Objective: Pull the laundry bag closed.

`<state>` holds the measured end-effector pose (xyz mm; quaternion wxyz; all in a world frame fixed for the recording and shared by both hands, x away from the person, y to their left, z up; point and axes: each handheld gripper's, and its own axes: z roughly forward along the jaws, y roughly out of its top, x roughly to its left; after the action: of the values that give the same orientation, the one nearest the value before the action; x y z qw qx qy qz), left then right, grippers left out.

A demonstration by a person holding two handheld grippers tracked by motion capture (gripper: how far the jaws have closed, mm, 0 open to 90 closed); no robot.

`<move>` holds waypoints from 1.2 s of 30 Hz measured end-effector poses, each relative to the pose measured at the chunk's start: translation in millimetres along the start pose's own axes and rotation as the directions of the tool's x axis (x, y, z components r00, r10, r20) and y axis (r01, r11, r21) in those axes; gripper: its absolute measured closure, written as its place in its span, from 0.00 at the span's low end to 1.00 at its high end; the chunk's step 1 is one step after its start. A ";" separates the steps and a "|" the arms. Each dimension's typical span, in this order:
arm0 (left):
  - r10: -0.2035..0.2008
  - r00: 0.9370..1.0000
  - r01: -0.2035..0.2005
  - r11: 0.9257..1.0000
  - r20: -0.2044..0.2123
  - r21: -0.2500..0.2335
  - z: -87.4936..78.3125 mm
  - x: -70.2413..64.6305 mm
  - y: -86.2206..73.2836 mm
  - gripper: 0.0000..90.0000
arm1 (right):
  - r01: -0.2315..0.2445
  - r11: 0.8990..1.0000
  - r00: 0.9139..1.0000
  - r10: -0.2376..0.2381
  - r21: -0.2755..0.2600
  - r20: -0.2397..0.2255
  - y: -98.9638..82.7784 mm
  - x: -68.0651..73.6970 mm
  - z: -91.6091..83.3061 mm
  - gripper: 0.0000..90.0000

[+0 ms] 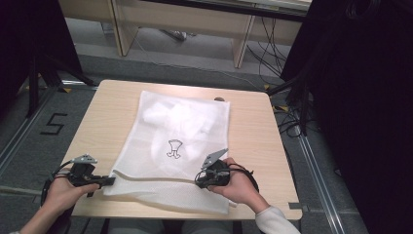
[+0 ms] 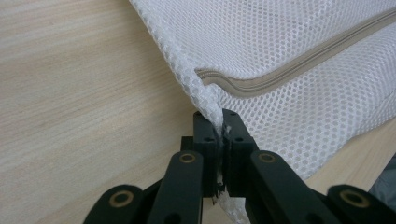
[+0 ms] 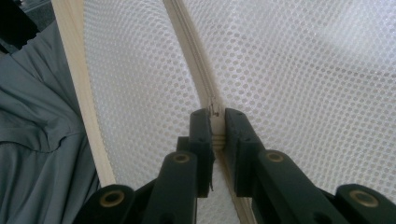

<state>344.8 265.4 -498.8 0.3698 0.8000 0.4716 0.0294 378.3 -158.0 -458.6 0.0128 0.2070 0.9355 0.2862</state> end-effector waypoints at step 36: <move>0.003 1.000 -0.003 1.000 -0.003 0.002 0.0 -0.1 0.0 0.95 | -0.028 1.000 1.000 0.028 -0.001 0.003 -13.0 -4.1 -7.6 0.92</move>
<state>344.7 265.4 -498.8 0.3682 0.8011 0.4709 0.0306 376.0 -173.4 -459.7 0.0104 0.2206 0.9322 0.2867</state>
